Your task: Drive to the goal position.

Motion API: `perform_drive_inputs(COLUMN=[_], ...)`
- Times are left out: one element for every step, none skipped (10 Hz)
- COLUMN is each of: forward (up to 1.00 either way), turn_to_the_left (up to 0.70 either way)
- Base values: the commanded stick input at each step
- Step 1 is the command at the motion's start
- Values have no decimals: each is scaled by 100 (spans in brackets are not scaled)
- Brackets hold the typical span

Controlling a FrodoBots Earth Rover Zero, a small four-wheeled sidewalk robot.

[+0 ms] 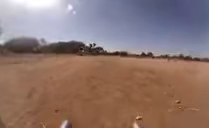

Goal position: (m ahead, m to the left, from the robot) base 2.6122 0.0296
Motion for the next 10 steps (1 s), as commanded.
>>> perform_drive_inputs(forward=[70,70,70,70,70,70,70,70,70,70], turn_to_the_left=[27,27,27,27,27,27,27,27,27,27])
